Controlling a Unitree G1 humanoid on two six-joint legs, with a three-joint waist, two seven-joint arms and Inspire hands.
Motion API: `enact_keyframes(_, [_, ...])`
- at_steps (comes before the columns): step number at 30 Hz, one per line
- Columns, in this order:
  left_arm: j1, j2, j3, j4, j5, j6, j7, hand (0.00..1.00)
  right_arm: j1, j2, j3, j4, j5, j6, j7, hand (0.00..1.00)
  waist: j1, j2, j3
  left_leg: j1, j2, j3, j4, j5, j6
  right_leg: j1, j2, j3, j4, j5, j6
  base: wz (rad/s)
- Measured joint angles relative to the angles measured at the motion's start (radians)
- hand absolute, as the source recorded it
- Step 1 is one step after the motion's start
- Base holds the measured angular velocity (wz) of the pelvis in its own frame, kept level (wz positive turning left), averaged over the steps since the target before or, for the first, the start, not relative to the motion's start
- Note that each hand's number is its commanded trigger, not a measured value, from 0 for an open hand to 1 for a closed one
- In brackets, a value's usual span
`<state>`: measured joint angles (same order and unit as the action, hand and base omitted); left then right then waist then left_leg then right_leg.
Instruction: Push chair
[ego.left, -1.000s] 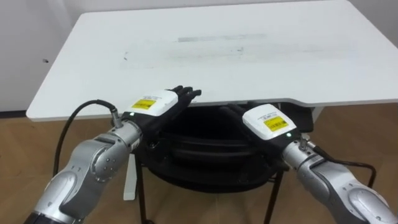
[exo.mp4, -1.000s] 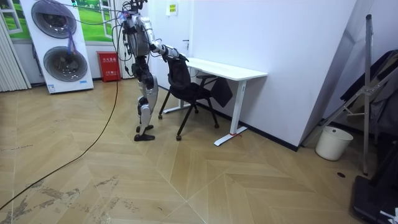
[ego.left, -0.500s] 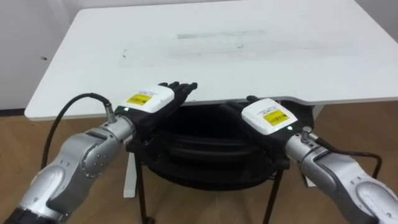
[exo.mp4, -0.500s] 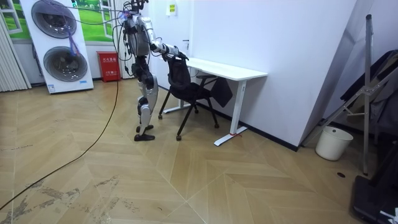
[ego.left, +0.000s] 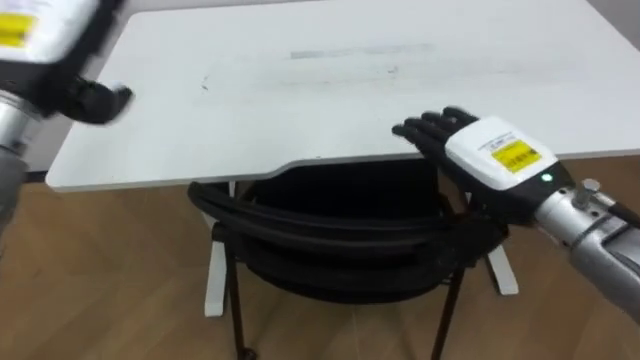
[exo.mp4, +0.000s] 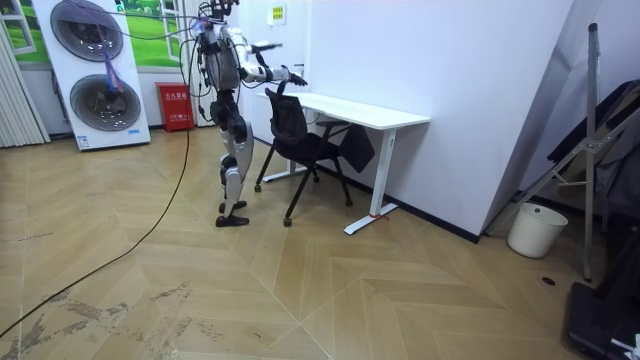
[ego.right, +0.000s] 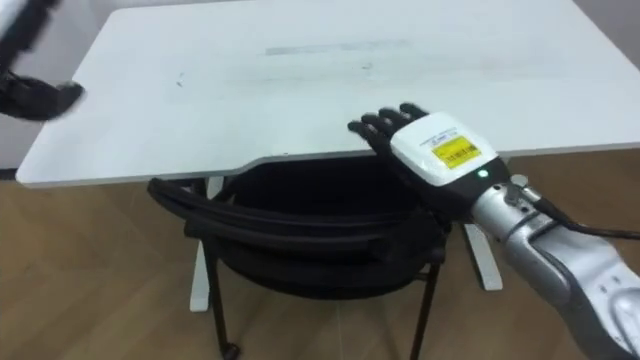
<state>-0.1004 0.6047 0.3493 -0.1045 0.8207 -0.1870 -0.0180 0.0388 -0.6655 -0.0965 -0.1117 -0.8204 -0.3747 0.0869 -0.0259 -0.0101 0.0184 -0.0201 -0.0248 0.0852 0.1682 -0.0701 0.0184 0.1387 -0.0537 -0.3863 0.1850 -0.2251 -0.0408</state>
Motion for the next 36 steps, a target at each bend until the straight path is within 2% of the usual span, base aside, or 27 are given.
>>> enact_keyframes(1, [0.017, -0.001, 0.005, 0.0, 0.0, 0.003, 0.007, 0.0, -0.002, 0.003, -0.049, 0.0, 0.016, 0.018, -0.036, 0.0, 0.001, 0.001, -0.0017, 0.001, -0.005, 0.003, -0.001, 0.0, 0.001, 0.0, -0.002, 0.001, 0.0, 0.0, 0.001, -0.11])
enact_keyframes(2, [0.044, -0.003, 0.012, 0.0, -0.001, 0.005, 0.01, 0.0, -0.015, 0.005, -0.13, 0.0, 0.045, 0.065, -0.1, 0.0, 0.008, 0.0, -0.007, 0.006, -0.005, 0.01, -0.002, -0.002, 0.003, 0.0, -0.004, 0.003, -0.001, 0.0, 0.003, -0.05])
enact_keyframes(3, [0.074, -0.003, 0.025, 0.0, -0.001, 0.006, 0.011, 0.0, -0.039, 0.007, -0.207, 0.008, 0.074, 0.103, -0.161, 0.0, 0.01, -0.004, -0.016, 0.01, -0.005, 0.013, -0.002, -0.005, 0.005, 0.002, -0.005, 0.003, -0.005, -0.001, 0.004, 0.0])
enact_keyframes(5, [0.11, -0.003, 0.045, -0.001, -0.001, 0.017, 0.025, 0.0, -0.051, 0.008, -0.298, 0.035, 0.137, 0.136, -0.253, 0.0, 0.01, -0.012, -0.027, 0.015, -0.004, 0.013, 0.0, -0.007, 0.006, 0.016, -0.003, 0.0, -0.022, 0.003, 0.01, 0.06])
enact_keyframes(6, [0.134, -0.005, 0.053, -0.001, -0.002, 0.038, 0.048, 0.0, -0.051, 0.008, -0.328, 0.052, 0.174, 0.16, -0.308, 0.0, 0.011, -0.015, -0.0313, 0.019, -0.004, 0.013, 0.001, -0.013, 0.006, 0.025, -0.002, -0.001, -0.027, 0.004, 0.011, 0.05])
enact_keyframes(8, [0.167, -0.008, 0.067, 0.0, -0.003, 0.064, 0.087, 0.0, -0.04, 0.013, -0.34, 0.074, 0.213, 0.191, -0.378, 0.0, 0.01, -0.014, -0.0314, 0.025, -0.004, 0.014, 0.001, -0.017, 0.007, 0.031, -0.002, -0.003, -0.028, 0.005, 0.013, 0.0])
enact_keyframes(10, [0.182, -0.023, 0.074, 0.004, -0.004, 0.083, 0.118, 0.0, -0.017, 0.021, -0.341, 0.104, 0.233, 0.207, -0.427, 0.0, 0.006, -0.008, -0.0269, 0.022, -0.002, 0.014, 0.005, -0.024, 0.009, 0.032, -0.002, -0.006, -0.025, 0.005, 0.016, 0.02])
enact_keyframes(11, [0.183, -0.039, 0.08, 0.012, -0.026, 0.092, 0.136, 0.0, 0.005, 0.022, -0.342, 0.127, 0.25, 0.223, -0.452, 0.0, 0.006, -0.001, -0.0248, 0.015, -0.001, 0.016, 0.008, -0.03, 0.012, 0.026, -0.005, -0.003, -0.014, 0.0, 0.025, 0.0])
enact_keyframes(13, [0.188, -0.06, 0.084, 0.047, -0.075, 0.096, 0.184, 0.0, 0.037, 0.022, -0.355, 0.166, 0.297, 0.243, -0.487, 0.0, 0.008, 0.013, -0.0263, 0.011, -0.005, 0.02, 0.009, -0.034, 0.018, 0.023, -0.008, 0.004, -0.011, -0.006, 0.034, 0.0])
enact_keyframes(14, [0.211, -0.083, 0.1, 0.074, -0.109, 0.096, 0.217, 0.0, 0.061, 0.023, -0.365, 0.194, 0.341, 0.252, -0.513, 0.0, 0.009, 0.016, -0.028, 0.011, -0.006, 0.03, 0.008, -0.037, 0.022, 0.022, -0.011, 0.007, -0.01, -0.006, 0.041, -0.07])
enact_keyframes(15, [0.245, -0.11, 0.121, 0.093, -0.129, 0.109, 0.236, 0.0, 0.084, 0.039, -0.385, 0.222, 0.371, 0.266, -0.539, 0.0, 0.009, 0.024, -0.0341, 0.014, -0.006, 0.046, 0.008, -0.042, 0.025, 0.022, -0.015, 0.015, -0.009, -0.008, 0.045, -0.11])
enact_keyframes(18, [0.309, -0.166, 0.153, 0.135, -0.202, 0.138, 0.276, 0.0, 0.134, 0.101, -0.422, 0.264, 0.468, 0.306, -0.59, 0.0, 0.006, 0.028, -0.0348, 0.019, -0.008, 0.054, 0.014, -0.054, 0.028, 0.02, -0.015, 0.032, 0.005, -0.012, 0.052, -0.11])
enact_keyframes(21, [0.355, -0.236, 0.16, 0.278, -0.293, 0.157, 0.325, 0.0, 0.191, 0.183, -0.436, 0.345, 0.576, 0.327, -0.633, 0.0, 0.007, 0.024, -0.0304, 0.029, -0.008, 0.071, 0.016, -0.068, 0.03, 0.019, -0.016, 0.064, 0.015, -0.014, 0.055, -0.15])
enact_keyframes(22, [0.358, -0.245, 0.158, 0.312, -0.312, 0.159, 0.331, 0.0, 0.194, 0.197, -0.436, 0.358, 0.599, 0.331, -0.636, 0.0, 0.005, 0.024, -0.0302, 0.031, -0.008, 0.074, 0.013, -0.069, 0.031, 0.019, -0.016, 0.066, 0.017, -0.015, 0.056, -0.11])
enact_keyframes(24, [0.387, -0.292, 0.158, 0.411, -0.372, 0.173, 0.34, 0.0, 0.232, 0.283, -0.436, 0.4, 0.72, 0.333, -0.659, 0.0, 0.005, 0.013, -0.0243, 0.035, -0.009, 0.078, 0.011, -0.074, 0.034, 0.02, -0.017, 0.069, 0.016, -0.015, 0.056, -0.06])
enact_keyframes(25, [0.392, -0.301, 0.158, 0.442, -0.391, 0.174, 0.34, 0.0, 0.237, 0.308, -0.436, 0.42, 0.751, 0.333, -0.662, 0.0, 0.005, 0.014, -0.0255, 0.037, -0.009, 0.078, 0.01, -0.074, 0.033, 0.021, -0.016, 0.073, 0.016, -0.015, 0.056, -0.05])
enact_keyframes(27, [0.395, -0.339, 0.152, 0.565, -0.466, 0.189, 0.34, 0.0, 0.245, 0.372, -0.432, 0.549, 0.903, 0.34, -0.659, 0.0, 0.004, 0.003, -0.0216, 0.033, -0.009, 0.077, 0.014, -0.079, 0.035, 0.017, -0.016, 0.084, 0.016, -0.015, 0.056, 0.0])
enact_keyframes(28, [0.404, -0.35, 0.148, 0.595, -0.478, 0.189, 0.34, 0.0, 0.251, 0.381, -0.43, 0.582, 0.937, 0.344, -0.655, 0.0, 0.006, 0.002, -0.0216, 0.032, -0.009, 0.078, 0.016, -0.08, 0.036, 0.016, -0.016, 0.085, 0.016, -0.015, 0.056, -0.03])
enact_keyframes(30, [0.438, -0.4, 0.13, 0.702, -0.513, 0.191, 0.337, 0.0, 0.269, 0.406, -0.414, 0.717, 1.056, 0.353, -0.634, 0.0, 0.008, 0.004, -0.023, 0.034, -0.01, 0.079, 0.021, -0.089, 0.038, 0.017, -0.017, 0.096, 0.016, -0.015, 0.056, -0.08])
enact_keyframes(31, [0.448, -0.405, 0.117, 0.736, -0.529, 0.192, 0.335, 0.0, 0.274, 0.411, -0.408, 0.753, 1.08, 0.355, -0.624, 0.0, 0.008, 0.004, -0.0233, 0.035, -0.01, 0.079, 0.021, -0.09, 0.038, 0.018, -0.018, 0.098, 0.017, -0.015, 0.056, 0.0])
enact_keyframes(32, [0.46, -0.415, 0.101, 0.806, -0.543, 0.197, 0.315, 0.0, 0.283, 0.428, -0.402, 0.816, 1.129, 0.359, -0.594, 0.0, 0.004, 0.015, -0.0252, 0.036, -0.01, 0.076, 0.023, -0.092, 0.038, 0.02, -0.017, 0.095, 0.018, -0.015, 0.056, 0.0])
enact_keyframes(34, [0.463, -0.433, 0.092, 0.889, -0.562, 0.215, 0.276, 0.0, 0.292, 0.458, -0.398, 0.911, 1.197, 0.371, -0.537, 0.0, -0.004, 0.013, -0.0295, 0.033, -0.011, 0.074, 0.026, -0.093, 0.038, 0.022, -0.018, 0.086, 0.015, -0.015, 0.056, 0.08])
enact_keyframes(35, [0.462, -0.436, 0.071, 0.945, -0.585, 0.22, 0.249, 0.0, 0.295, 0.471, -0.388, 0.988, 1.221, 0.377, -0.497, 0.0, -0.013, 0.008, -0.0251, 0.032, -0.011, 0.068, 0.031, -0.093, 0.038, 0.028, -0.018, 0.083, 0.014, -0.015, 0.056, 0.13])
enact_keyframes(36, [0.454, -0.441, 0.055, 1.007, -0.595, 0.221, 0.224, 0.0, 0.283, 0.473, -0.362, 1.074, 1.237, 0.379, -0.457, 0.0, -0.012, 0.012, -0.0256, 0.037, -0.012, 0.066, 0.035, -0.094, 0.038, 0.036, -0.018, 0.086, 0.011, -0.015, 0.056, 0.09])
